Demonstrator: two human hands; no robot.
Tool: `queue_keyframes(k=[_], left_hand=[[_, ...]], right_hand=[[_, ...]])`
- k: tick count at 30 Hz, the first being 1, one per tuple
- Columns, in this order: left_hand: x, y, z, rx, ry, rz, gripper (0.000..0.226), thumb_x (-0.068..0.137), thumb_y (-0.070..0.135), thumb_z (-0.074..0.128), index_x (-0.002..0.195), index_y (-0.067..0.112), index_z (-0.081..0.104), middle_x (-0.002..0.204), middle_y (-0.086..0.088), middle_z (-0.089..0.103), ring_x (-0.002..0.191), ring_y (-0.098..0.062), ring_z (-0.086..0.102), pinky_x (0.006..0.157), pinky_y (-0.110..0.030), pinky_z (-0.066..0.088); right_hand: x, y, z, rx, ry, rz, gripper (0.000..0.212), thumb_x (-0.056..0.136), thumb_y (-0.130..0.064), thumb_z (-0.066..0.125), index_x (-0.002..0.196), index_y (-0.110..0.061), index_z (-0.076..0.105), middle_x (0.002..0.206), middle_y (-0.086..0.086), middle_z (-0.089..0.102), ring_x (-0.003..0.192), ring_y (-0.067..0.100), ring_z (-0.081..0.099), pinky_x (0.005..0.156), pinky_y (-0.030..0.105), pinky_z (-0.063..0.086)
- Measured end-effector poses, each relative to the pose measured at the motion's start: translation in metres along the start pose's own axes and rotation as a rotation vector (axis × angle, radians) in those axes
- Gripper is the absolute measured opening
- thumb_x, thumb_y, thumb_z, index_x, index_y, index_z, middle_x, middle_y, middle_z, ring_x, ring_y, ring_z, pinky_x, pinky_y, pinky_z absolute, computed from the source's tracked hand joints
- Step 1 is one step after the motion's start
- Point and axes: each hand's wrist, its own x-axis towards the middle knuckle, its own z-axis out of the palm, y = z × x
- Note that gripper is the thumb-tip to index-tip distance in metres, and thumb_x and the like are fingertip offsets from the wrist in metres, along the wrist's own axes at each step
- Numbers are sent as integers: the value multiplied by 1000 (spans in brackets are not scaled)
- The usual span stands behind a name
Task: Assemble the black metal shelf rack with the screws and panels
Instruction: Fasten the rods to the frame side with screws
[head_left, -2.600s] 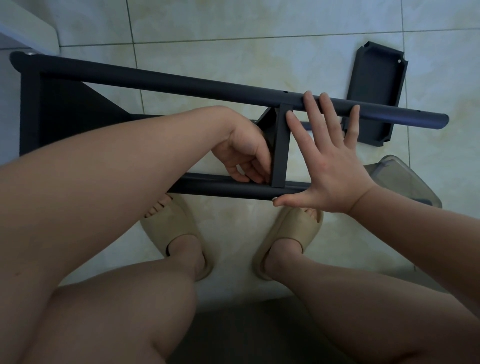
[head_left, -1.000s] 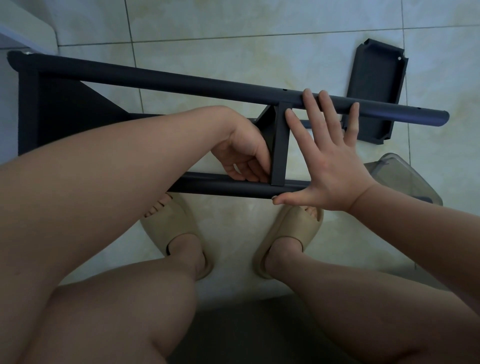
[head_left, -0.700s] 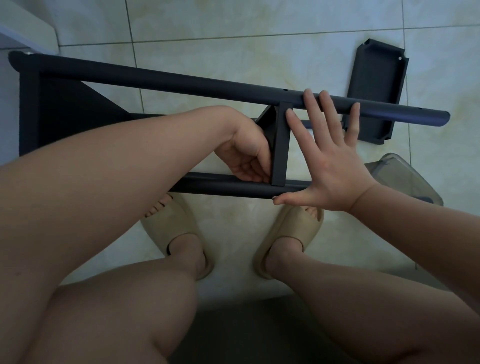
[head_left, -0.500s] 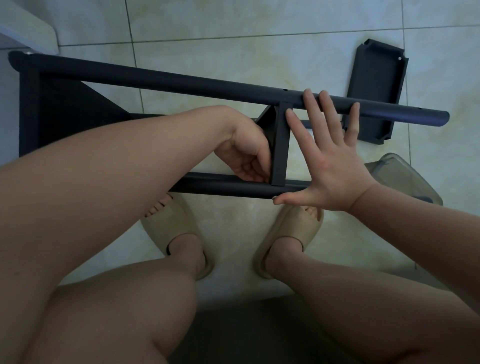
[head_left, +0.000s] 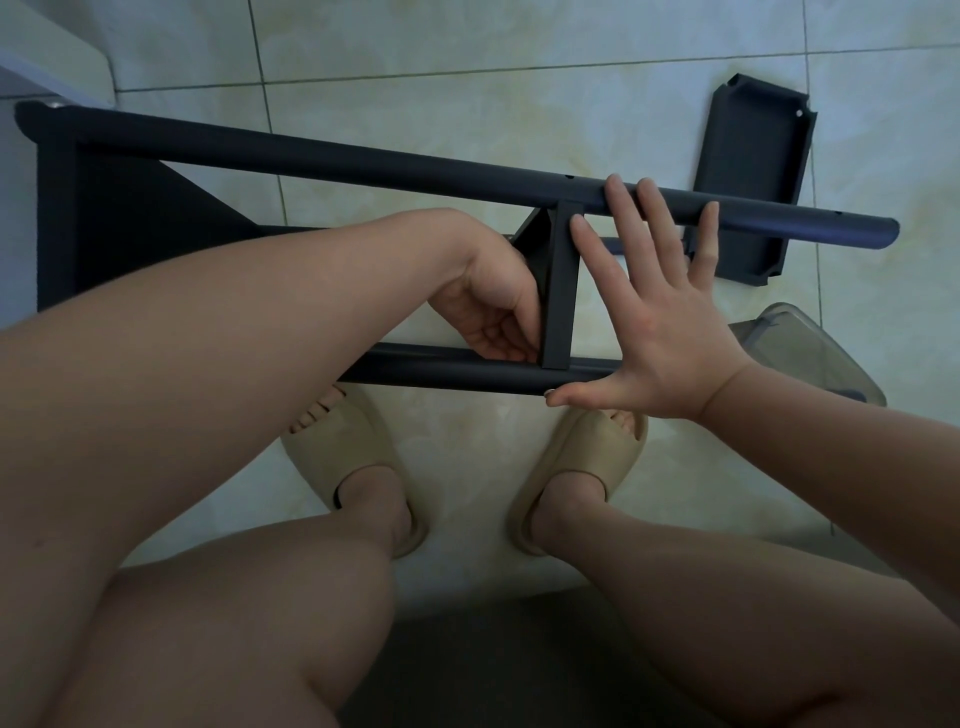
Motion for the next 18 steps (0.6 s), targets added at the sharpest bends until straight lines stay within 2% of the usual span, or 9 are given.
queue_keyframes(k=[6, 10, 14, 18], left_hand=[[-2, -3, 2, -42, -5, 57, 19, 92, -8, 55, 95, 5, 69, 85, -8, 70, 75, -16, 68, 69, -24, 58], [-3, -4, 0, -58, -25, 49, 18, 92, -3, 57, 98, 7, 70, 91, -7, 71, 80, -15, 69, 72, -25, 58], [-4, -2, -2, 15, -16, -15, 12, 93, 9, 61, 92, 12, 72, 80, -1, 71, 68, -10, 67, 67, -23, 56], [-1, 0, 0, 26, 34, -19, 13, 93, 4, 60, 89, 10, 70, 72, -1, 70, 60, -8, 65, 59, -19, 55]], right_hand=[[0, 0, 0, 6, 4, 0, 132, 68, -102, 33, 162, -11, 16, 167, 25, 7, 155, 46, 3, 113, 78, -3], [1, 0, 0, 4, 3, 2, 132, 68, -102, 33, 163, -11, 16, 167, 25, 7, 155, 46, 3, 113, 78, -3], [1, 1, 0, -1, -6, 5, 134, 67, -103, 34, 163, -11, 16, 168, 24, 5, 155, 44, 1, 113, 78, -3], [1, 1, 0, -2, -12, 6, 134, 67, -103, 34, 163, -10, 16, 168, 24, 4, 155, 45, 0, 113, 78, -3]])
